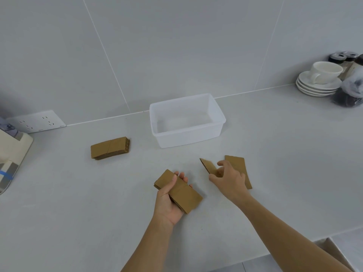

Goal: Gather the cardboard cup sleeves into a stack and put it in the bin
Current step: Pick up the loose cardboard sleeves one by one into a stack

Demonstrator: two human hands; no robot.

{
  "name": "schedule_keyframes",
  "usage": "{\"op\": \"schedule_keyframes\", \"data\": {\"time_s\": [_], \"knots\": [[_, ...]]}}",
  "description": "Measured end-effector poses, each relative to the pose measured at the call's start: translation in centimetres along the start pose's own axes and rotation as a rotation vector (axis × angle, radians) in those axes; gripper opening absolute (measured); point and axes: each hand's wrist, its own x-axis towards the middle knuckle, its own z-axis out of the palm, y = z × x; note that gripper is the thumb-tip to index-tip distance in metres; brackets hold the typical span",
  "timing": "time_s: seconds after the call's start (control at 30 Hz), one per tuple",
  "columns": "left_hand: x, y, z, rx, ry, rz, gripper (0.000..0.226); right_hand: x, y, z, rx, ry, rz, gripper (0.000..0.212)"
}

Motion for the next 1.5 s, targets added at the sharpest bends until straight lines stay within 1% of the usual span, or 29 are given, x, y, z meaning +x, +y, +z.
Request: {"op": "schedule_keyframes", "data": {"time_s": [0.07,0.13,0.2,0.27,0.33,0.53,0.63,0.73,0.87,0.93,1.03,1.1,1.23,1.3,1.37,1.43,1.5], "knots": [[0.0,0.0,0.3,-0.001,-0.001,0.0,0.039,0.0,-0.2,-0.3,0.036,-0.01,-0.005,0.038],[0.0,0.0,0.5,-0.004,-0.002,-0.002,0.038,0.2,-0.1,-0.4,-0.078,0.059,-0.061,0.025],[0.0,0.1,0.7,-0.007,-0.002,-0.002,0.039,0.7,0.2,-0.5,-0.129,0.136,-0.103,0.022],[-0.1,0.2,0.8,-0.008,0.0,0.004,0.039,1.0,0.5,-0.8,-0.036,0.16,-0.089,0.021],[-0.2,0.3,0.9,-0.005,0.002,0.01,0.039,1.2,0.5,-1.2,0.095,0.135,-0.055,0.022],[-0.2,-0.1,1.3,-0.003,0.004,0.007,0.044,0.3,-1.4,-1.4,0.554,-0.067,0.025,0.023],[-0.5,-0.4,1.7,0.061,-0.039,-0.01,0.043,-0.4,-2.3,-1.0,0.634,-0.157,0.018,0.023],[-0.9,-0.6,2.2,0.067,-0.073,-0.008,0.045,-1.0,-2.7,-0.5,0.628,-0.216,-0.001,0.019],[-1.0,-0.9,2.6,0.057,-0.079,-0.015,0.05,-1.6,-3.0,0.2,0.626,-0.25,-0.035,0.019],[-0.9,-1.1,2.7,0.057,-0.084,-0.023,0.048,-1.7,-3.0,0.4,0.614,-0.259,-0.049,0.018],[-1.0,-1.3,2.9,0.083,-0.087,-0.047,0.038,-1.7,-2.8,0.6,0.57,-0.246,-0.073,0.019],[-1.0,-1.5,3.1,0.089,-0.088,-0.057,0.035,-1.6,-2.6,0.6,0.515,-0.237,-0.098,0.02],[-0.9,-1.9,3.3,0.046,-0.123,-0.066,0.041,-1.4,-1.7,0.7,0.345,-0.174,-0.2,0.017],[-0.7,-2.2,3.4,0.01,-0.148,-0.061,0.04,-1.3,-1.2,0.5,0.282,-0.149,-0.238,0.018],[-0.5,-2.6,3.5,0.007,-0.162,-0.065,0.039,-1.2,-0.6,0.3,0.266,-0.151,-0.252,0.02],[-0.4,-2.9,3.6,0.016,-0.17,-0.074,0.039,-1.1,-0.1,0.0,0.273,-0.158,-0.254,0.016],[-0.1,-3.4,3.7,0.027,-0.162,-0.074,0.034,-0.9,0.5,-0.4,0.249,-0.135,-0.248,0.014]]}}
